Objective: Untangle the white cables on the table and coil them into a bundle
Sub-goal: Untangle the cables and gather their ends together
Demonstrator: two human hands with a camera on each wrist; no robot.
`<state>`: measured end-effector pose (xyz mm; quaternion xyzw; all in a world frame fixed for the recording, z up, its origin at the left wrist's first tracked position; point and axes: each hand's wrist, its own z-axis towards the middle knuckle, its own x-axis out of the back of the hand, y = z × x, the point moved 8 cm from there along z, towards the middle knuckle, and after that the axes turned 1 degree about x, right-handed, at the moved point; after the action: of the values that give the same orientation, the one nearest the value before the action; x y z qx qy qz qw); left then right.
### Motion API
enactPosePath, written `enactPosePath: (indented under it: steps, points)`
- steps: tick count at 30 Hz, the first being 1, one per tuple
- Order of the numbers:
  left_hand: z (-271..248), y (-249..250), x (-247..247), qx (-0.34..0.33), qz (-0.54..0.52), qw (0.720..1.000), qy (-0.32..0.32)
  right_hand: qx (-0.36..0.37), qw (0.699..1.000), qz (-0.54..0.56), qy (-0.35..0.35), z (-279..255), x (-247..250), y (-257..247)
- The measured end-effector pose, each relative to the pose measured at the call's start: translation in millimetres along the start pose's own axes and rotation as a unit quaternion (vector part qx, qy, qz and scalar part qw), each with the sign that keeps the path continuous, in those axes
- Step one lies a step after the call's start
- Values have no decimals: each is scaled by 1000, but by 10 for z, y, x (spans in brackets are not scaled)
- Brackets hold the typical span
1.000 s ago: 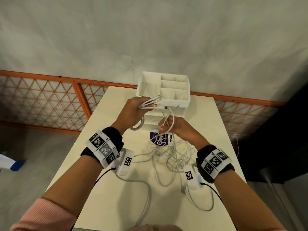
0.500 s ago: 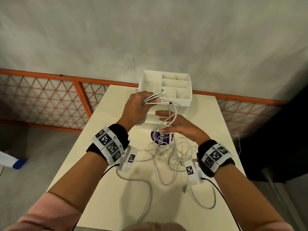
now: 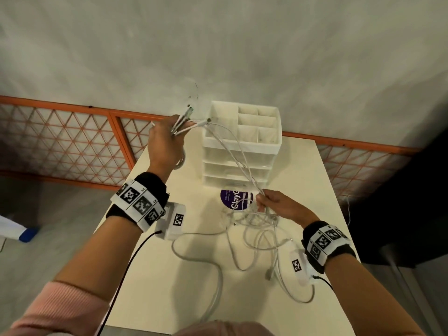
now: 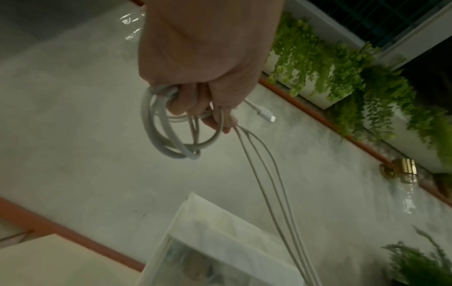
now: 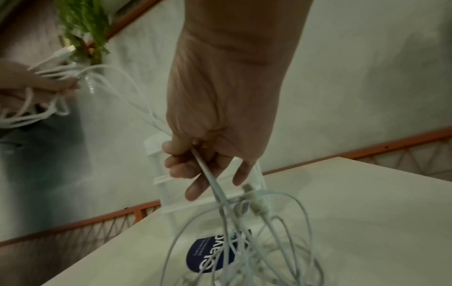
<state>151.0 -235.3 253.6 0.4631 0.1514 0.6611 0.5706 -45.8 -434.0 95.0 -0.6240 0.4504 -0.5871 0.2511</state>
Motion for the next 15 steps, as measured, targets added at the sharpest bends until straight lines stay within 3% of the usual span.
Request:
enactPosePath:
  steps: [6,9,12,15]
  points:
    - [-286,-573,-48,106,142,984,-37,19,994,26,103,-145,355,-94]
    - [-446,-897,-194,190,216,946,-151,33,988,56,144,-171,530,-208]
    - [-579,-1082,-310,249,177,928,-213,28,990,15,136,-148,585,-325]
    - [-591,-966,-334,254,84,946,-183,-6,985,-145,91,-70,519,-347]
